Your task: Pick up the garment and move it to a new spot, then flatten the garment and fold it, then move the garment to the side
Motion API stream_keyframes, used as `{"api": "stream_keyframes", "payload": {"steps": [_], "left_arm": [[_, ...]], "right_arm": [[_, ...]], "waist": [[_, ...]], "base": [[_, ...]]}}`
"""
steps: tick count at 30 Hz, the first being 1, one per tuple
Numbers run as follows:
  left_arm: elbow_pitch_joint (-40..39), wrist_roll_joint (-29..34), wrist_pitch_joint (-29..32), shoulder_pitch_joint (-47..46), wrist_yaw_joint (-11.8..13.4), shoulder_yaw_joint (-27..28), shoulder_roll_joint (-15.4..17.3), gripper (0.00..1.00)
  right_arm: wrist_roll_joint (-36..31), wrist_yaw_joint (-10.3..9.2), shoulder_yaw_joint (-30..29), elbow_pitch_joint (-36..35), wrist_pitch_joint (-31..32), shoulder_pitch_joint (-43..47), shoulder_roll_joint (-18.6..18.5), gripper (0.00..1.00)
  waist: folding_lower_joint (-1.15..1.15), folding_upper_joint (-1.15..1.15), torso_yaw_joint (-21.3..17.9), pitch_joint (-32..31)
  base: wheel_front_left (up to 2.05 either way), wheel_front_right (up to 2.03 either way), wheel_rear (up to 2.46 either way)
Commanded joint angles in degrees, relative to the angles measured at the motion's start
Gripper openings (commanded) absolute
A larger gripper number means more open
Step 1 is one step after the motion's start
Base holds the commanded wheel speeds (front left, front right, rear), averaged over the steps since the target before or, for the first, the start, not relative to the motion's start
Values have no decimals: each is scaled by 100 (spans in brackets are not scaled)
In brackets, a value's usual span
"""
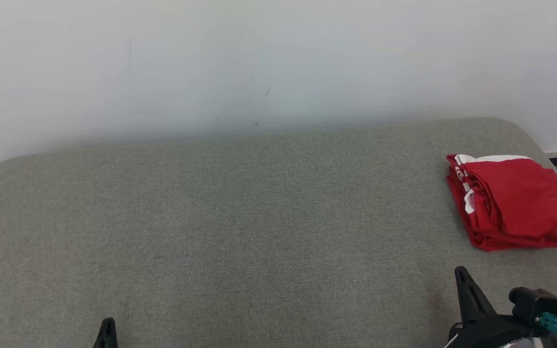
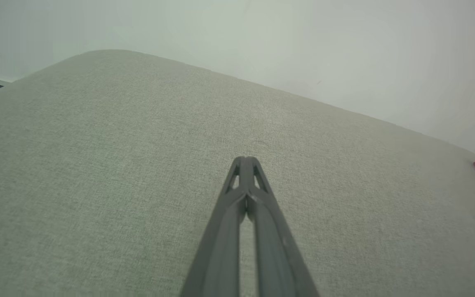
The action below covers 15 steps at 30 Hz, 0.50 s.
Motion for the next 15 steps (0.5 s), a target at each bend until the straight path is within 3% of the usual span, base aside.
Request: {"api": "stream_keyframes", "payload": {"steps": [1, 15], "left_arm": [[-89, -271, 52, -181, -39, 27, 27, 0], [-139, -1571, 352, -309, -102, 15, 36, 0]], "right_arm": [[262, -1, -52, -135, 40, -130, 0, 0], [1496, -2, -164, -289, 254, -114, 76, 0]], "waist": [[0, 0, 4, 3], [0, 0, 34, 32]], "base": [[0, 0, 0], [0, 0, 0]]}}
